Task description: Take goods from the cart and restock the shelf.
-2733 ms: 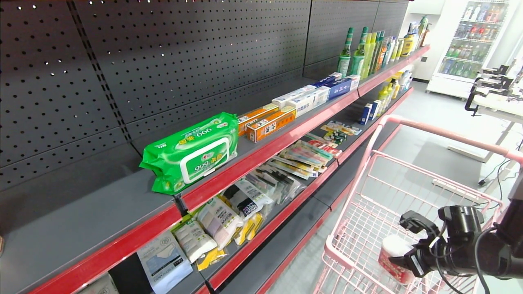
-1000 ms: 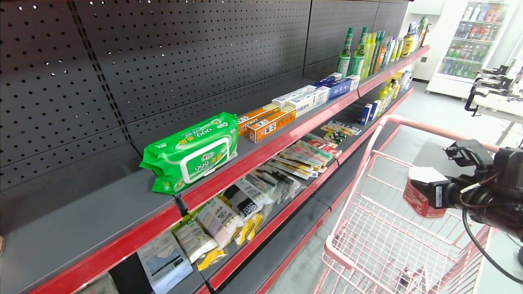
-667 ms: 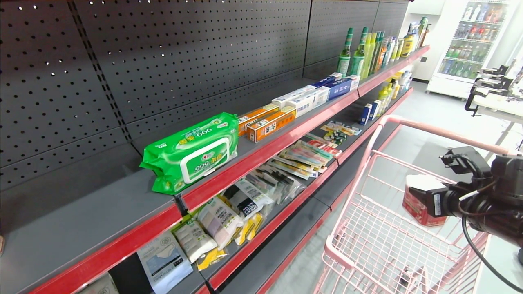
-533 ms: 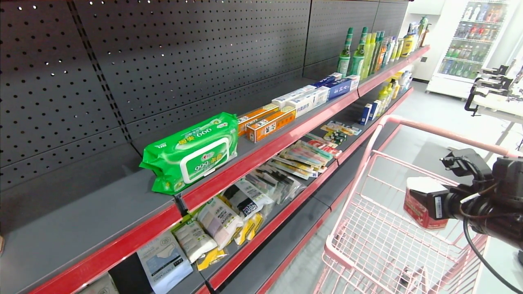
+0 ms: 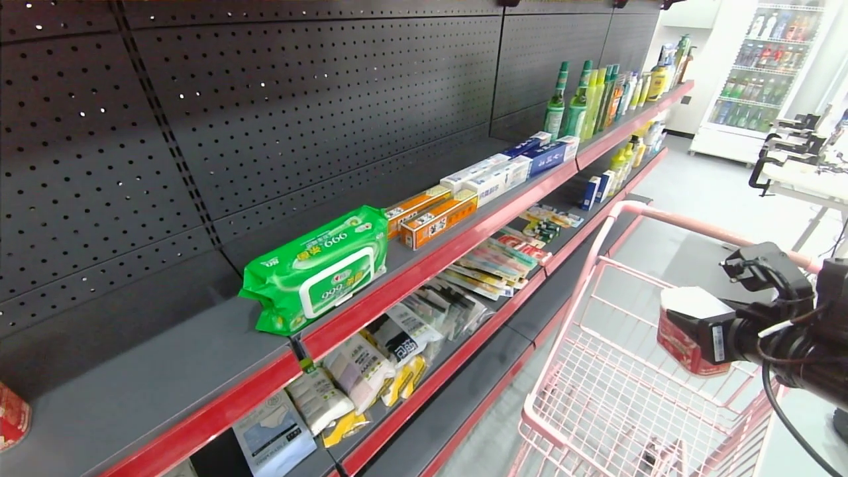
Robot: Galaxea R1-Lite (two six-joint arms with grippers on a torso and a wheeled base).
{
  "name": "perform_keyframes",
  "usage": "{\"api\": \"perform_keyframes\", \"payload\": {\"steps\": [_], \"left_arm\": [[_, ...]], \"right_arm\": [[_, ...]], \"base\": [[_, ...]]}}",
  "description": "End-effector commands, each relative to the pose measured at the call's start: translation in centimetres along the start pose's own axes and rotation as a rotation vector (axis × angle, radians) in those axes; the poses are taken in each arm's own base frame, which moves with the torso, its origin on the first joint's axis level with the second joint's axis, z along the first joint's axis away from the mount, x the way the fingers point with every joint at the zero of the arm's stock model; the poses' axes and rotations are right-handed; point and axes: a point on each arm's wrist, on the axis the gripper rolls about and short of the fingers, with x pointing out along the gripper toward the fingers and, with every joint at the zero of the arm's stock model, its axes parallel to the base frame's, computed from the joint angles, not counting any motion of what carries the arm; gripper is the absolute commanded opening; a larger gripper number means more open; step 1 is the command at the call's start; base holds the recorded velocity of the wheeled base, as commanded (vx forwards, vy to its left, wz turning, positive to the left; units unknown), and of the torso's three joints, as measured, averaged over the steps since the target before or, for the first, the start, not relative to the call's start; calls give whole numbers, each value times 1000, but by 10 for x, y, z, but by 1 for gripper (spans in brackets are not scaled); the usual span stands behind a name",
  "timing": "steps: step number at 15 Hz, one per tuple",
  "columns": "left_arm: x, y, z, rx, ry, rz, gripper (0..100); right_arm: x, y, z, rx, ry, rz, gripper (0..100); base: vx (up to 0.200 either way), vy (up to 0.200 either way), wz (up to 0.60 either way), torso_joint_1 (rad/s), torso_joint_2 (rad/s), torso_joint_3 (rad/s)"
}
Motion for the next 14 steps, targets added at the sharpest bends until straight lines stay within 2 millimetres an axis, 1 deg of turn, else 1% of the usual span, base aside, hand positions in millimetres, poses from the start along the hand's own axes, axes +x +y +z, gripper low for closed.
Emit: {"api": "perform_keyframes", "payload": {"steps": [1,4,7,14], "left_arm": [[0,0,0,0,1,1,100],[0,0,0,0,1,1,100],[0,0,0,0,1,1,100],[0,0,0,0,1,1,100]], "right_arm": [[-3,0,2,-10,-15,-2,0],[-2,-2,5,-12,-25,-8,0],[-4,-1,4,-18,-21,-11,0],[-2,-3,11,-52,-46,-23,0]], "base": [[0,0,0,173,-393,-217],[0,0,0,167,-374,-211],[0,0,0,160,-356,-204],[0,0,0,161,-352,-194]]}}
